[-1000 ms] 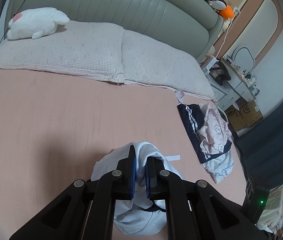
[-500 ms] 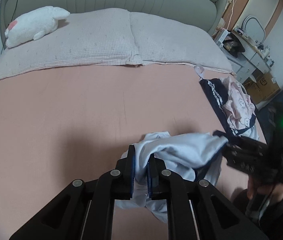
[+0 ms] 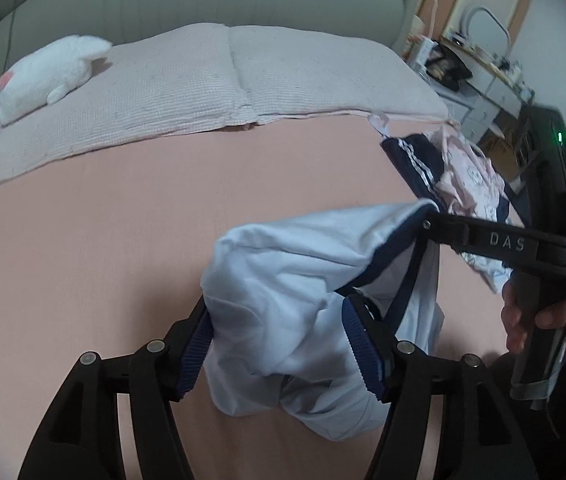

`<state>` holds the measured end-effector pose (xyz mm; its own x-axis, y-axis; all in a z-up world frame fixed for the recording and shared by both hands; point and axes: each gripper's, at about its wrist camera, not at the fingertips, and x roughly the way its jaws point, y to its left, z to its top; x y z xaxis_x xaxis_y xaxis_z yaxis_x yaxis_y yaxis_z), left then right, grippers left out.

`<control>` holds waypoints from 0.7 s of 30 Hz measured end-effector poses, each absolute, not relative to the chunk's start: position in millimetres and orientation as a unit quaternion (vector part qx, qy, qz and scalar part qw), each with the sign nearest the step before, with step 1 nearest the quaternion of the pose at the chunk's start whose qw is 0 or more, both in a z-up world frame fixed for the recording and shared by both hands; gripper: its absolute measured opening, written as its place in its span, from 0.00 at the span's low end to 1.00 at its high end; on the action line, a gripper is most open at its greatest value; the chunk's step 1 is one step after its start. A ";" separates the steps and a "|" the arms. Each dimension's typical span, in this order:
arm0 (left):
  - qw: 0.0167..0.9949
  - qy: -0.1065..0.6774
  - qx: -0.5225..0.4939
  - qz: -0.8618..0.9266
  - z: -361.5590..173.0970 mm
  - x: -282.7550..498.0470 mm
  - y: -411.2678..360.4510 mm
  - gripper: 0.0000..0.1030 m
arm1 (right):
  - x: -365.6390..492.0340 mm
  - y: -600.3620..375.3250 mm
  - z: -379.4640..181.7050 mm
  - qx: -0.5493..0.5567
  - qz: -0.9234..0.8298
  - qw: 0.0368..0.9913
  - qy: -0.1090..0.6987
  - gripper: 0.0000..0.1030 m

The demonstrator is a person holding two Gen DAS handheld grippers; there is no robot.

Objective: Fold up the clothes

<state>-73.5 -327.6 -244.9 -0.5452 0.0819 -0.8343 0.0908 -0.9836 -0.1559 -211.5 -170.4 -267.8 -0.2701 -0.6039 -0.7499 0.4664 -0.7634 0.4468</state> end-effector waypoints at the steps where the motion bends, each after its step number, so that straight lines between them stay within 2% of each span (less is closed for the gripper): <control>1: -0.003 0.082 0.474 -0.877 -245.4 -74.7 -320.4 0.60 | -210.6 -170.6 -266.1 0.498 -0.795 0.340 -0.070 0.44; 6: -0.010 0.061 0.450 -0.891 -245.1 -75.9 -294.5 0.60 | -209.1 -169.2 -260.8 0.492 -0.795 0.347 -0.074 0.44; 12: 0.083 0.005 0.440 -0.894 -247.4 -90.7 -287.4 0.61 | -205.6 -167.3 -253.6 0.481 -0.797 0.359 -0.069 0.44; 17: 0.064 -0.008 0.442 -0.895 -234.8 -76.7 -293.7 0.61 | -207.4 -168.6 -255.3 0.479 -0.805 0.347 -0.050 0.44; 21: 0.040 -0.029 0.429 -0.902 -221.3 -64.8 -292.2 0.61 | -206.0 -165.3 -251.5 0.464 -0.806 0.362 -0.065 0.44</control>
